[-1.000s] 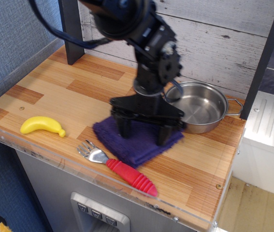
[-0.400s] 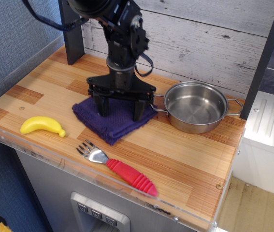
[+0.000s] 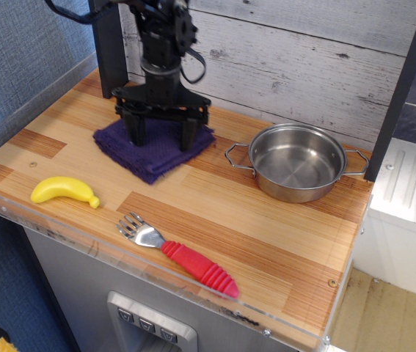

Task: Move the purple cloth and place it above the banana.

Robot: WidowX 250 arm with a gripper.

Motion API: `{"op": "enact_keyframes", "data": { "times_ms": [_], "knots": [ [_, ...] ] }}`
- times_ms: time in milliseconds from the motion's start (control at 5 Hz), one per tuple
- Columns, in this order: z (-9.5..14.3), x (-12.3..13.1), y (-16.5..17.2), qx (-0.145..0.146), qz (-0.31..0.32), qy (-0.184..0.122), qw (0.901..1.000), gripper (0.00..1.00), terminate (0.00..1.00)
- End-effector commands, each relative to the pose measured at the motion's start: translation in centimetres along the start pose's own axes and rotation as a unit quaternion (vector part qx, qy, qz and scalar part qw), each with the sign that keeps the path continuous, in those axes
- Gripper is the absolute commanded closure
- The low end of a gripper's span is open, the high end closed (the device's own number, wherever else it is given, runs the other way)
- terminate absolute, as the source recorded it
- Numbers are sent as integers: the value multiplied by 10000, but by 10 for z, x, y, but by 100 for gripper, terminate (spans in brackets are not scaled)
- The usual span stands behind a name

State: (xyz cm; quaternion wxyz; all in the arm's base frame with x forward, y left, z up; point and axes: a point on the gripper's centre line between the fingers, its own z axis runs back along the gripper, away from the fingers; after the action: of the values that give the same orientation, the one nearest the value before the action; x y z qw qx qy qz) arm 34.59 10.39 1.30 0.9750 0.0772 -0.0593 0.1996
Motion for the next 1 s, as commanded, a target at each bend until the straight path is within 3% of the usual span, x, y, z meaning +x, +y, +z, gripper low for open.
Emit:
{"op": "enact_keyframes", "data": {
  "times_ms": [0, 200, 400, 800],
  "knots": [
    [-10, 19, 35, 160, 353, 141, 9992, 0, 0],
    [-11, 16, 35, 143, 430, 189, 9988, 0, 0],
    [-3, 14, 25, 389, 306, 234, 9985, 0, 0],
    [25, 13, 21, 321, 394, -28, 9987, 0, 0]
  ]
}}
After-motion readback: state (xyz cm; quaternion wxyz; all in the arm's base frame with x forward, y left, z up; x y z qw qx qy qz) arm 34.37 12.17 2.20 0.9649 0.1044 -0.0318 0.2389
